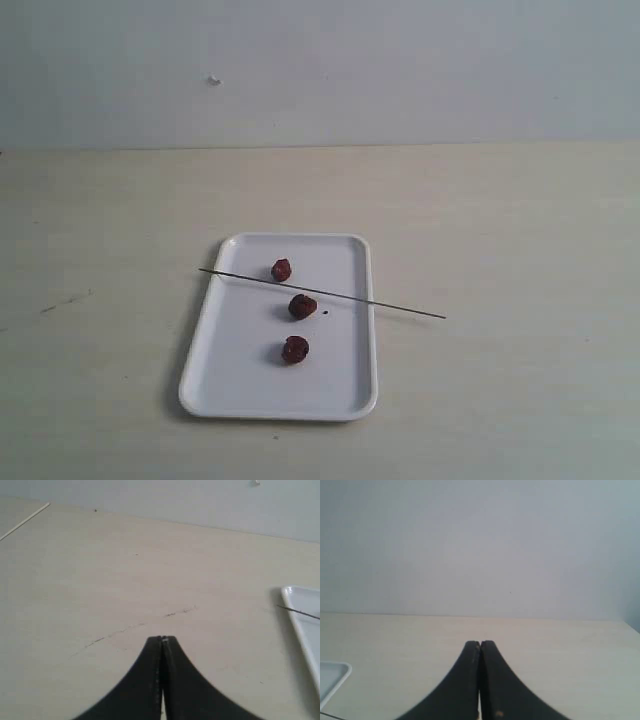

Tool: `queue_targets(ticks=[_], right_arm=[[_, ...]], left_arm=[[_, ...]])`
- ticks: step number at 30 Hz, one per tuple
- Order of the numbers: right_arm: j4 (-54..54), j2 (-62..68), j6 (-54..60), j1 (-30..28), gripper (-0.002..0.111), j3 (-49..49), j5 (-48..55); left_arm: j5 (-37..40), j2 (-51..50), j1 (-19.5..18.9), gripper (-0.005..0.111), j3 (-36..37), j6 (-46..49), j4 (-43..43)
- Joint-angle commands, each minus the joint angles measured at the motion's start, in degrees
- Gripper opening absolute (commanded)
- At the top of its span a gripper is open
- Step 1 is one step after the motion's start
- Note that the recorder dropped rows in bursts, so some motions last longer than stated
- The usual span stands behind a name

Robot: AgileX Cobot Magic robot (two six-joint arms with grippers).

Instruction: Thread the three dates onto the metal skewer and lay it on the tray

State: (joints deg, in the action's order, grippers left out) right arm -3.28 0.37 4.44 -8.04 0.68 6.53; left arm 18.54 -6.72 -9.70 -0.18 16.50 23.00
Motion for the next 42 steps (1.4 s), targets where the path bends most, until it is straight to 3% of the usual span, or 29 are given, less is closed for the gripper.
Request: queue_targets(ticks=[1,22,25,30,34,37,40,42], right_arm=[[0.4,-0.4,0.0,0.1,0.0,0.3,-0.3],[0.3,-0.4,-0.2,0.1,0.0,0.3,-4.2],[0.3,-0.4,-3.2,0.1,0.0,0.3,-18.3],[0.3,-0.4,-21.3,0.1,0.0,0.3,-34.4],[0.3,-0.3,-28.3,0.1,0.0,1.5,-47.7],[0.4,7.5,-27.3,0.1,0.0,11.1,-41.0],[1.3,27.7,-25.2,0.1,0.0,22.6,-30.1],[8.1,43.0,-26.6,0.1,0.0,30.8,-21.4]], left_arm=[[-0.3,0.2,0.0,0.0,0.2,-0.4,0.0],[-0.3,0.2,0.0,0.0,0.2,-0.4,0.0],[-0.3,0.2,0.0,0.0,0.2,-0.4,0.0],[-0.3,0.2,0.0,0.0,0.2,-0.4,0.0],[-0.3,0.2,0.0,0.0,0.2,-0.4,0.0],[-0.3,0.2,0.0,0.0,0.2,-0.4,0.0],[-0.3,0.2,0.0,0.0,0.2,-0.4,0.0],[-0.3,0.2,0.0,0.0,0.2,-0.4,0.0]])
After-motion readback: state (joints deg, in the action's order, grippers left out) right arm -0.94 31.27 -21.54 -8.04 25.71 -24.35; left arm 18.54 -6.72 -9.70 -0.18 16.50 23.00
